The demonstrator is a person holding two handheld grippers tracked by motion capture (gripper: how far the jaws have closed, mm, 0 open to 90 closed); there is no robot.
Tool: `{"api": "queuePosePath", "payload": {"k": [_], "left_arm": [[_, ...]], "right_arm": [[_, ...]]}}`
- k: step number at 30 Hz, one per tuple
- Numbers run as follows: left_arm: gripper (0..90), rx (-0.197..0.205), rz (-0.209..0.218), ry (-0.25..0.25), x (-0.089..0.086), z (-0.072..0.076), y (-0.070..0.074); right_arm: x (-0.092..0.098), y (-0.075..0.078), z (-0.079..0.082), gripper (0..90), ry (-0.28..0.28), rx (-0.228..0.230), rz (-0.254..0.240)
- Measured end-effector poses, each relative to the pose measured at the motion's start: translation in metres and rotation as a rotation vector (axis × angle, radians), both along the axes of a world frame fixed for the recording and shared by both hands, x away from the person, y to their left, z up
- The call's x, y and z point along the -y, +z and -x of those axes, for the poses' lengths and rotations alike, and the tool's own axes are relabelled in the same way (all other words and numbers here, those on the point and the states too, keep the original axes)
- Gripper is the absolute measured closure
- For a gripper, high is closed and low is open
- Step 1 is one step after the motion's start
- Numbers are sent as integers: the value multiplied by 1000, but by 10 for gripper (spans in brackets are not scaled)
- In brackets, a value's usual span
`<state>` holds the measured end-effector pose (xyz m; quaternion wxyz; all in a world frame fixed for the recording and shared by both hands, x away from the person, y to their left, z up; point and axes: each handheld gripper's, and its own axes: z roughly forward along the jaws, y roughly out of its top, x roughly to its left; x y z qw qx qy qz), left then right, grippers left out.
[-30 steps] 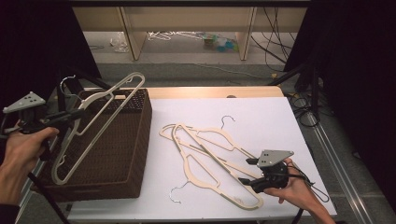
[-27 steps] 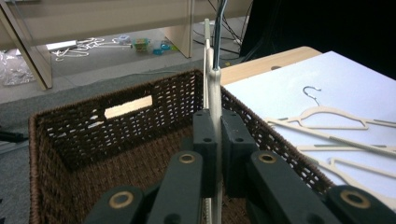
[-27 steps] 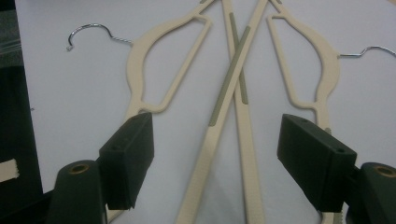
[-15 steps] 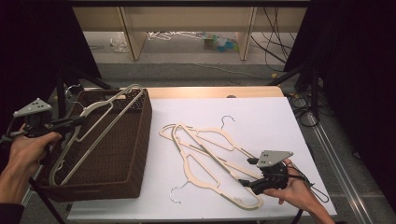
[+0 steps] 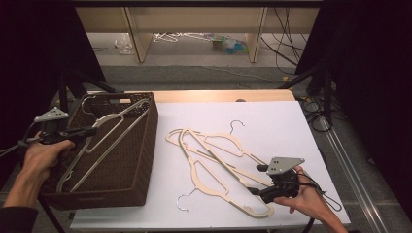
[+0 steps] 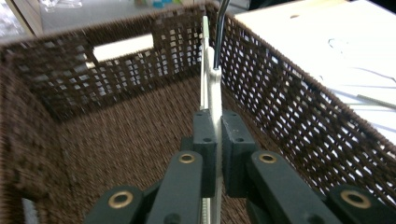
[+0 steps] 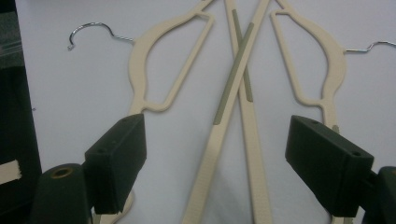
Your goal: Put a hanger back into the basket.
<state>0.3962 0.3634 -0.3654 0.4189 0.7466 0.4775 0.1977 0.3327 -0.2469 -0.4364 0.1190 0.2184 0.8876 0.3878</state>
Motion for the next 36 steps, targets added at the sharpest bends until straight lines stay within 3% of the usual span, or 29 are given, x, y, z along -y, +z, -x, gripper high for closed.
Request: {"api": "queuePosePath", "payload": {"k": [1, 2, 5, 12, 15, 16, 17, 18, 20, 26, 30, 33, 35, 36], "left_arm": [[854, -11, -19, -7, -1, -1, -1], [854, -19, 4, 3, 1, -2, -4], [850, -50, -14, 26, -1, -4, -10], [839, -69, -56, 76, -4, -8, -22], [830, -90, -135, 86, -10, -7, -25], [827, -81, -84, 128, -10, -7, -26], [822, -90, -105, 125, -13, -6, -25], [817, -68, -65, 169, -10, -6, -27], [786, -96, -128, 162, -15, -5, -25], [687, -93, -168, 217, -17, -1, -27], [643, -72, -139, 246, -18, 4, -28], [635, -49, -141, 227, -17, 9, -26], [628, -31, -122, 218, -14, 13, -24], [623, -2, -81, 232, -9, 14, -24]], "right_arm": [[0, 0, 0, 217, 0, 1, 2], [-1, 0, 0, 217, 2, 4, 0], [0, 0, 0, 217, 5, 4, 2], [-3, -1, 1, 215, 31, 12, -14], [-3, 0, 1, 214, 32, 4, -8], [-3, -1, 2, 214, 31, 0, -7], [-3, 0, 1, 213, 33, -1, -4], [-3, 0, 1, 212, 35, 2, -6], [-4, 0, 1, 204, 37, 3, -11], [-4, -1, 1, 204, 39, 0, -6], [-5, -1, 2, 205, 40, 0, -8], [-6, -1, 2, 204, 43, 1, -7], [-6, -2, 2, 204, 40, -2, -7], [-6, -2, 2, 204, 40, -5, -7]]}}
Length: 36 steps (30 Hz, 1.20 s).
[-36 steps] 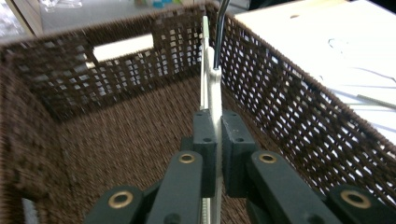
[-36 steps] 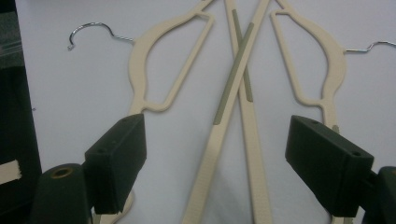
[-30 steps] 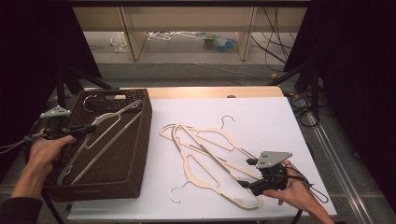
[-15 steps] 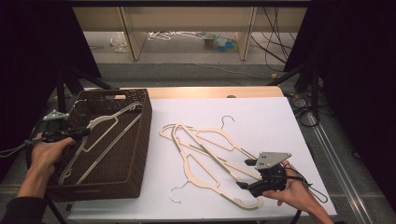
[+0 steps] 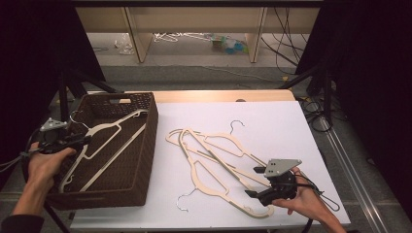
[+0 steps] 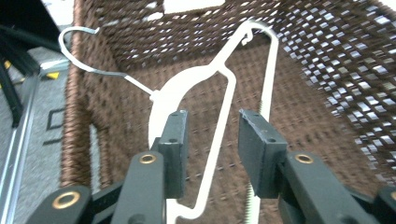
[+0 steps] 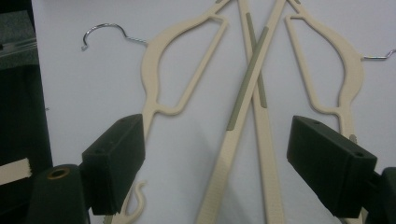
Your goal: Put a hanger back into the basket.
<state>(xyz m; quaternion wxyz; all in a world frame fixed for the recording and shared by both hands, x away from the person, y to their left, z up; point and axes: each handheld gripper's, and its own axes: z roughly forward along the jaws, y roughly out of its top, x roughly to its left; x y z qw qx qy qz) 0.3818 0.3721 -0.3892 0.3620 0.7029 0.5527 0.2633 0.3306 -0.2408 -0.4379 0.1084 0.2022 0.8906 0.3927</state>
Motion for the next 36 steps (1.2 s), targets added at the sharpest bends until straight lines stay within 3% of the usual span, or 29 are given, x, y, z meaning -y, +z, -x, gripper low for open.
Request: {"api": "queuePosePath", "payload": {"k": [3, 7, 10, 16, 21, 29, 32, 36], "left_arm": [[580, 53, 39, -27, 13, 9, 7], [508, 129, 72, -102, 37, 22, 15], [440, 169, 82, -185, 59, 34, 19], [327, 205, 107, -266, 99, 56, 22], [283, 250, 98, -345, 126, 72, 24], [220, 282, 140, -402, 163, 87, 16], [203, 304, 111, -417, 173, 92, 9], [189, 297, 116, -429, 180, 100, -1]], "right_arm": [[0, 0, 0, 204, 2, 5, -4], [-2, 0, 1, 206, -6, 11, -16], [-2, 0, 2, 205, -12, 11, -16], [-6, -1, 4, 198, -36, 17, -27], [-10, -3, 7, 192, -51, 20, -34], [-11, -6, 7, 189, -53, 20, -36], [-10, -6, 7, 185, -60, 25, -38], [-12, -6, 8, 185, -62, 26, -35]]}}
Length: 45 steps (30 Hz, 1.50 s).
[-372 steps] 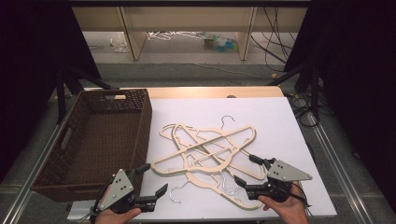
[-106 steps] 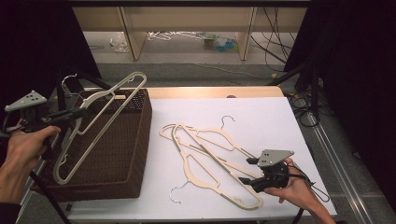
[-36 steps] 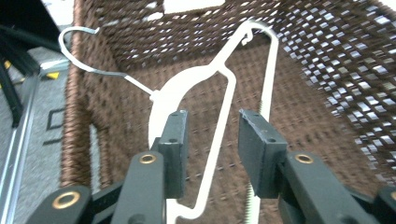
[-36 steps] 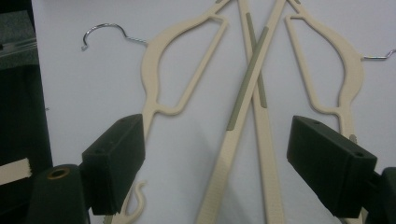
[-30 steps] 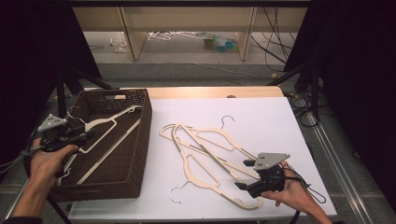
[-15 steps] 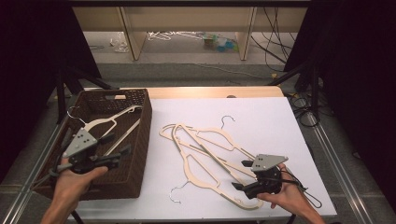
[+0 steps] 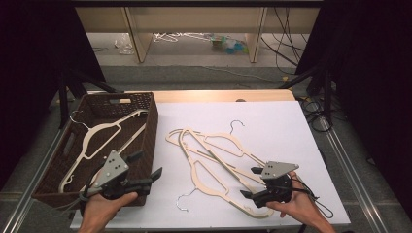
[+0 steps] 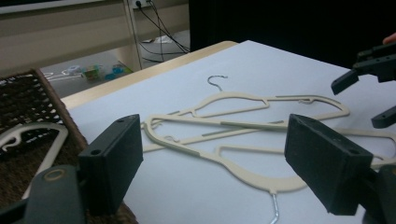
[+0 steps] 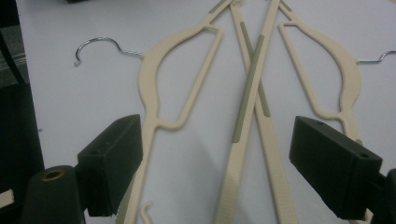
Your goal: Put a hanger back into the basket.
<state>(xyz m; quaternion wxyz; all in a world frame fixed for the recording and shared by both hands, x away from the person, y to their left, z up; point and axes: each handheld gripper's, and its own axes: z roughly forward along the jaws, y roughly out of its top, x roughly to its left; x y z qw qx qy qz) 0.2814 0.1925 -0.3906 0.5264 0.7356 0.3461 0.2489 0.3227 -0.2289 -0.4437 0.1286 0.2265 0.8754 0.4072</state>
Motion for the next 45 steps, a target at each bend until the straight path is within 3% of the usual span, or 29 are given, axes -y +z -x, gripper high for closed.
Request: {"api": "queuePosePath", "payload": {"k": [4, 6, 12, 13, 15, 22, 25, 34, 41, 45], "left_arm": [[185, 4, -9, -12, 8, 10, -10], [185, 51, -44, -44, 12, 12, -11], [180, 48, -44, -83, 23, 18, -23], [180, 42, -57, -81, 24, 19, -25], [179, 25, -46, -77, 25, 19, -29], [171, 47, -31, -84, 23, 21, -32], [170, 54, -48, -76, 19, 22, -32], [168, 46, -83, -79, 21, 26, -37], [168, 35, -95, -82, 22, 26, -40], [169, 28, -118, -94, 25, 26, -43]], "right_arm": [[-3, -1, 2, 184, 8, -3, 8], [-5, -1, 3, 184, 12, -2, 12], [-11, -2, 4, 185, 28, -7, 21], [-12, -3, 4, 185, 27, -8, 22], [-12, -3, 4, 185, 35, -7, 24], [-12, -3, 5, 184, 25, -6, 23], [-15, -4, 7, 183, 24, -15, 39], [-35, -15, 16, 252, 60, -53, 150], [-49, -26, 19, 372, 78, -145, 268], [-53, -29, 17, 422, 88, -162, 310]]}}
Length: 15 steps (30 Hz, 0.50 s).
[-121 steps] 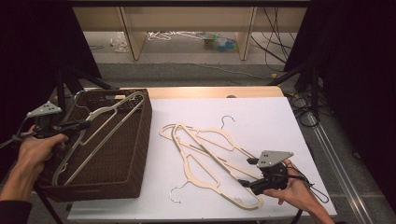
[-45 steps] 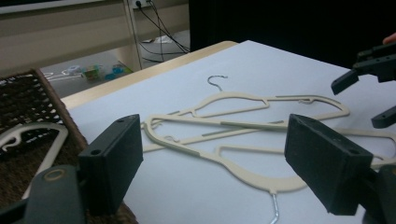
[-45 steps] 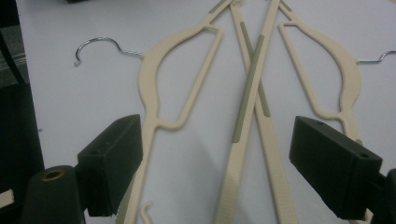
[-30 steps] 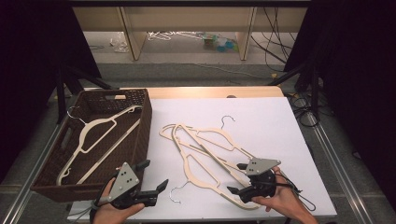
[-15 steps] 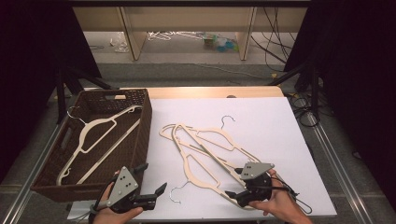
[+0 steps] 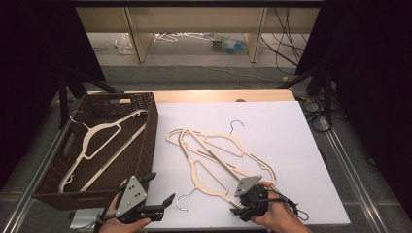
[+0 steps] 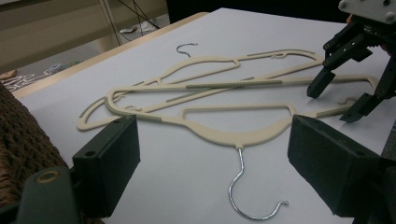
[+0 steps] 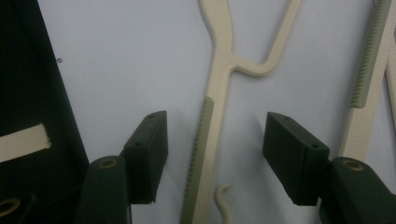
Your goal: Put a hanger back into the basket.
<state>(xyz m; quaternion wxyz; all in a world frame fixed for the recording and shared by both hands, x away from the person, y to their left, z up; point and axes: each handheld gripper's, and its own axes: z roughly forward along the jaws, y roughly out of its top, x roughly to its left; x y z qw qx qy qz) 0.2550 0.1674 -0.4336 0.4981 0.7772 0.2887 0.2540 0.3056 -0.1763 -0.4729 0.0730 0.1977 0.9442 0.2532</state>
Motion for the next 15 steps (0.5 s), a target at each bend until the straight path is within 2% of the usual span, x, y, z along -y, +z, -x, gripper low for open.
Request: {"api": "queuePosePath", "payload": {"k": [4, 11, 13, 14, 15], "left_arm": [[171, -5, 0, -4, 1, 0, -2], [173, 2, -15, -15, 2, 1, -2], [179, -19, -2, -6, 2, 2, -2], [180, 4, -11, -17, 2, 0, -2], [180, 2, -15, -17, 2, 1, -2]], "right_arm": [[-1, 1, -1, 483, 8, -24, 7], [9, 5, -9, 766, 1, -56, 24], [12, 5, -11, 783, -5, -70, 30], [14, 6, -11, 784, -10, -80, 38], [15, 7, -12, 785, -12, -77, 52]]}}
